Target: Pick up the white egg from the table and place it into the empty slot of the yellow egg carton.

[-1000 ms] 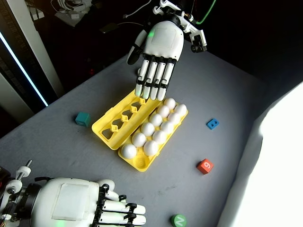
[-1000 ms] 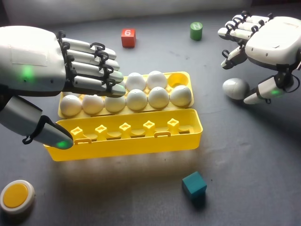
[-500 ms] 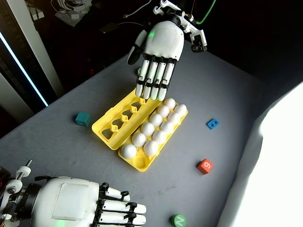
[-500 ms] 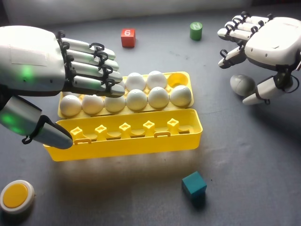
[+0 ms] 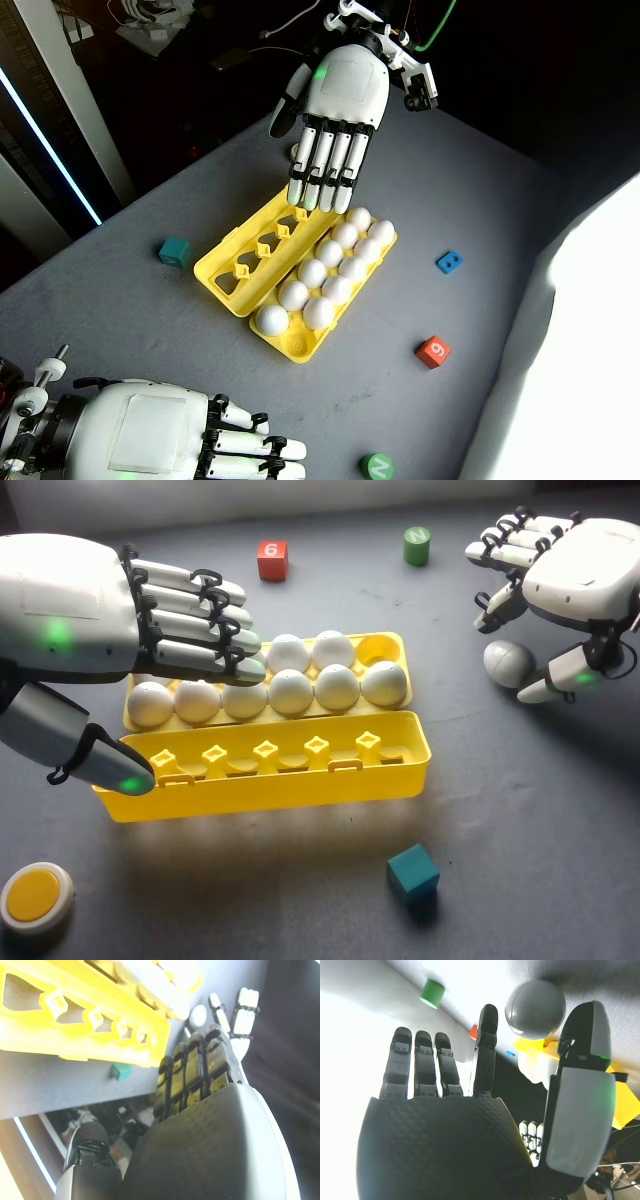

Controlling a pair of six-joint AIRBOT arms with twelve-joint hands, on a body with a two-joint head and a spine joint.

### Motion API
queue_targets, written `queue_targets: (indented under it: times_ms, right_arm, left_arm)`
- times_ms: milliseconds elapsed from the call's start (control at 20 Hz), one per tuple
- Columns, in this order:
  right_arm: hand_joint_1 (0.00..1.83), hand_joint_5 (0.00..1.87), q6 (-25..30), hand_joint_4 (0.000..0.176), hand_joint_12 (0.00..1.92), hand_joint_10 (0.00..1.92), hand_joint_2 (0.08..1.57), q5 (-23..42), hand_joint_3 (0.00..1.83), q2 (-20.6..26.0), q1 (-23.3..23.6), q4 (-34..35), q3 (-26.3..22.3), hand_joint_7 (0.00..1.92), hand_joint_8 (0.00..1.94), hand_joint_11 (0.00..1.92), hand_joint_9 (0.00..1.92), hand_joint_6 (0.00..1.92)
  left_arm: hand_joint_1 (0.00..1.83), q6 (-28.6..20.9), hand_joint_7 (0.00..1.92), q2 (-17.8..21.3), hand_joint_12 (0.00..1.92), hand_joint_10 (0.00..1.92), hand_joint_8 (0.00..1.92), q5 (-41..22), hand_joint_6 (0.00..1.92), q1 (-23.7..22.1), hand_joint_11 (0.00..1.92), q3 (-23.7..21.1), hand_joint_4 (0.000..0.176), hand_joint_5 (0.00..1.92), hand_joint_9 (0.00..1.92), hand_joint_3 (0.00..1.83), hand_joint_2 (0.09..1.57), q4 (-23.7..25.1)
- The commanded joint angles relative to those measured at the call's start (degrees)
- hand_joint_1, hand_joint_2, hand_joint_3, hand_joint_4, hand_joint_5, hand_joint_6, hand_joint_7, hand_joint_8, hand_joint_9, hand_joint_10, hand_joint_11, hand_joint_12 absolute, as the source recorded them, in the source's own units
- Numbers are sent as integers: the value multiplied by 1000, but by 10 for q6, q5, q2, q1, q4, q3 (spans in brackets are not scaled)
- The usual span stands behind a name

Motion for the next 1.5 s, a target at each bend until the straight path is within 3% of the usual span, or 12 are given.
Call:
queue_targets:
  times_ms: [0, 250, 300, 450, 600, 700, 800, 900, 1000, 1100, 1300, 1450]
  right_arm:
    - [855, 864, 1, 131, 0, 0, 889, 67, 5, 2, 2, 1, 3, 13, 1, 0, 0, 16]
    - [928, 980, 2, 100, 0, 0, 949, 67, 7, -2, 1, 1, 3, 60, 6, 0, 0, 23]
    - [1061, 1195, 2, 161, 0, 0, 990, 67, 5, -2, 1, 1, 3, 90, 6, 0, 0, 405]
    - [1128, 1292, 2, 93, 0, 0, 994, 67, 0, -2, 1, 1, 3, 148, 2, 0, 0, 449]
    - [1125, 1289, 2, 107, 0, 0, 995, 67, 0, -2, 1, 1, 3, 151, 2, 0, 0, 459]
    - [1134, 1288, 2, 67, 0, 0, 996, 69, 1, -2, 1, 1, 3, 179, 2, 0, 0, 459]
    - [1133, 1278, 2, 69, 0, 0, 997, 70, 0, -2, 1, 1, 3, 187, 0, 0, 0, 481]
    - [1113, 1269, 2, 135, 0, 0, 999, 70, 0, -2, 1, 1, 3, 178, 1, 0, 0, 493]
    - [1131, 1278, 2, 74, 0, 0, 997, 70, 0, -2, 2, 1, 3, 186, 3, 0, 0, 480]
    - [1102, 1254, 11, 166, 0, 0, 1001, 70, 0, 0, 4, 2, 3, 160, 0, 0, 0, 520]
    - [1148, 1283, 40, 20, 0, 0, 995, 53, 0, 1, 4, 40, 3, 203, 6, 0, 0, 474]
    - [1141, 1286, 86, 44, 0, 7, 995, 49, 0, 3, 3, 40, 2, 204, 3, 0, 17, 465]
  left_arm:
    - [0, 1, 90, -3, 10, 9, 10, -6, 10, -4, 22, 3, 0, 108, 61, 0, 1166, -38]
    - [0, 1, 71, -3, 3, 7, 8, -6, 9, -3, 7, 3, 0, 88, 44, 0, 1160, -38]
    - [0, 1, 89, -3, 7, 11, 13, -6, 16, -3, 14, 3, 0, 111, 56, 0, 1160, -38]
    - [0, 1, 67, -3, 4, 2, 0, -6, 1, -3, 4, 3, 0, 85, 39, 0, 1165, -38]
    - [0, 1, 67, -3, 1, 1, 1, -6, 1, -3, 3, 3, 0, 87, 36, 2, 1171, -38]
    - [0, 1, 68, -3, 5, 3, 2, -6, 1, -3, 10, 3, 0, 88, 41, 0, 1167, -38]
    - [0, 1, 89, -3, 14, 10, 9, -6, 9, -3, 28, 3, 0, 108, 60, 0, 1163, -38]
    - [0, 1, 83, -3, 10, 5, 5, -6, 5, -3, 17, 3, 0, 103, 52, 0, 1167, -38]
    - [0, 1, 101, -3, 16, 10, 11, -6, 13, -3, 27, 4, 0, 119, 64, 0, 1166, -38]
    - [0, 1, 87, -3, 10, 2, 3, -6, 5, -3, 9, 4, 0, 107, 50, 3, 1173, -38]
    - [0, 1, 114, -3, 26, 13, 12, -6, 11, -3, 34, 4, 0, 128, 79, 1, 1170, -38]
    - [0, 1, 95, -3, 20, 1, 2, -6, 1, -3, 10, 4, 0, 108, 56, 0, 1169, -38]
